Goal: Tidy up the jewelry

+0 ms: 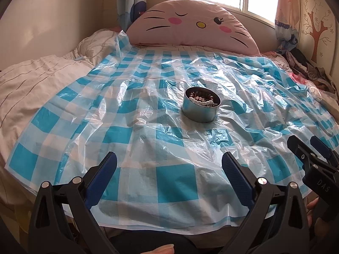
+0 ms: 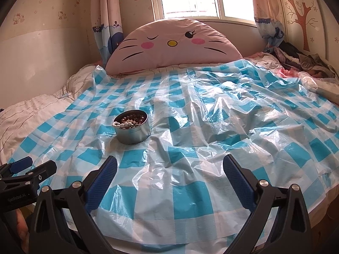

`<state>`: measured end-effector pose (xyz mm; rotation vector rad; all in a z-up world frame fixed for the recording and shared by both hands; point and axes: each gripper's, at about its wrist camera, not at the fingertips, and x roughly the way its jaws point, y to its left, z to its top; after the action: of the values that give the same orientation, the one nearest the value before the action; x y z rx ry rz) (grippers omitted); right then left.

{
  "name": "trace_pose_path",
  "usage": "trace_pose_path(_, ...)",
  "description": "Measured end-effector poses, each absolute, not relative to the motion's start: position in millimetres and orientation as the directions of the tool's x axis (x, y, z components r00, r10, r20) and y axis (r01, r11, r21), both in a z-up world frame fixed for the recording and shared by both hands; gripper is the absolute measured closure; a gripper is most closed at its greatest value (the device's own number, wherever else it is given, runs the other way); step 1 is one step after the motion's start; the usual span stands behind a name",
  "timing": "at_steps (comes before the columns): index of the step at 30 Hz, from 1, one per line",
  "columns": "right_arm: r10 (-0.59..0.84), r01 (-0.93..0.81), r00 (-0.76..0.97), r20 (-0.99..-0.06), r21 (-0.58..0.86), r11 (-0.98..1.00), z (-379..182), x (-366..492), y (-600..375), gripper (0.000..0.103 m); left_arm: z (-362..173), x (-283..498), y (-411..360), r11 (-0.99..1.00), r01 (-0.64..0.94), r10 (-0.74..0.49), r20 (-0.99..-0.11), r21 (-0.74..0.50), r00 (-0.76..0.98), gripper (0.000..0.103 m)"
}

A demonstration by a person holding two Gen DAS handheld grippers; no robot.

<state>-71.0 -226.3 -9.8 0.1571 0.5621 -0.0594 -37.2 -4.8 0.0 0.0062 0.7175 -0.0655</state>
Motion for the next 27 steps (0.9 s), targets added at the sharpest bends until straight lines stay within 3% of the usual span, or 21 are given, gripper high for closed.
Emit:
trace_pose_path(9,-0.017,0.105,0.848,-0.530,0.137,0.985,-9.9,-72.1,-230.1,0.007,-2.1,-37.9,-20.1,0.997,0.068,-0.022,-0.661,0.044,0.750,0.008)
trace_pose_path(27,-0.027,0.114,0.844,-0.535,0.130,0.985,-10.6,-72.3,-229.7,0.007,-6.1,-30.7,-15.9,0.998,0.058,-0.041,-0.690,0.001,0.722,0.008)
